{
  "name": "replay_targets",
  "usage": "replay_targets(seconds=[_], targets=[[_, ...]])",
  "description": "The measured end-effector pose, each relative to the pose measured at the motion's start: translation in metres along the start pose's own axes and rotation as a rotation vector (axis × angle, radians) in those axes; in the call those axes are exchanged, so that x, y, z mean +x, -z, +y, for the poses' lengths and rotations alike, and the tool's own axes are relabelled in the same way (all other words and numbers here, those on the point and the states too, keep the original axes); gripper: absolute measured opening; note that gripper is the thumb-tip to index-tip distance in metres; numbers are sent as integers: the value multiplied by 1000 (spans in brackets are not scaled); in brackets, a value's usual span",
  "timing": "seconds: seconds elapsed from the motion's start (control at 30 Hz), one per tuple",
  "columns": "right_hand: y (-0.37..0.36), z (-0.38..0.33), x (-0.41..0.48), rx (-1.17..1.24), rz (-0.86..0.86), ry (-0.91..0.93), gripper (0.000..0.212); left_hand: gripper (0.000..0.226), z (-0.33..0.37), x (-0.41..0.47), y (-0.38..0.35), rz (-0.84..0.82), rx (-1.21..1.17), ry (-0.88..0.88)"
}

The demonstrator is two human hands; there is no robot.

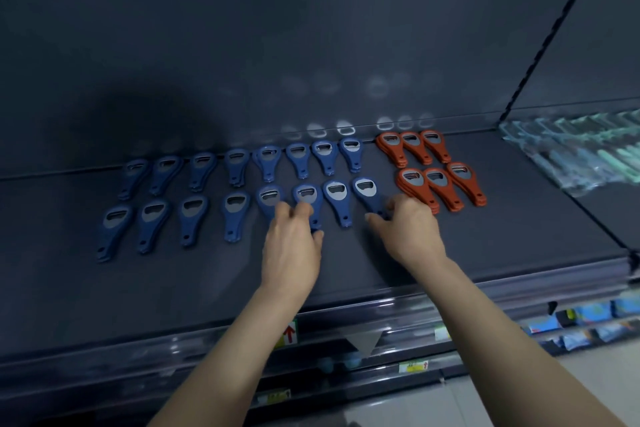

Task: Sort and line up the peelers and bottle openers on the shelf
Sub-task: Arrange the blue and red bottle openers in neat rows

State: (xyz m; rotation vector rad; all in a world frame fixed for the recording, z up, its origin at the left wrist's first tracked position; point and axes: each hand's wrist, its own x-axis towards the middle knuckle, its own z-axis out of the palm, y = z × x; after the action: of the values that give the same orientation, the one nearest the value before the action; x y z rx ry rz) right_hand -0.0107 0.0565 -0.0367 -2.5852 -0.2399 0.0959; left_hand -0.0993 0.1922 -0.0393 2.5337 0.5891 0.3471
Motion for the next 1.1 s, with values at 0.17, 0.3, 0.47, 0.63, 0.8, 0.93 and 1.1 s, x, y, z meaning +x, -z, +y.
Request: replay_targets(seconds=[0.17,0.3,0.47,0.63,0.8,0.93,1.1], targets=[[-11,-3,-7,-43,50,8,40,33,-5,-6,-9,41,-52,-72],[-17,-6,-10,-34,106,-2,35,29,-9,-3,-13,72,-47,-95],[-21,-4,-9,-34,141,5,34,28,-11,2,-17,66,-28,-115],[-24,-5,-9,-34,167,11,34,28,-12,4,-18,72,0,-117],[-23,-7,-14,-34,229,44,35,26,-13,0,-14,95,25,-103],[-26,-30,-18,14,233,252,26,19,-26,-3,-1,251,63,-30],[-42,-54,-28,40,153,351,22,29,-35,-1,3,134,40,4]])
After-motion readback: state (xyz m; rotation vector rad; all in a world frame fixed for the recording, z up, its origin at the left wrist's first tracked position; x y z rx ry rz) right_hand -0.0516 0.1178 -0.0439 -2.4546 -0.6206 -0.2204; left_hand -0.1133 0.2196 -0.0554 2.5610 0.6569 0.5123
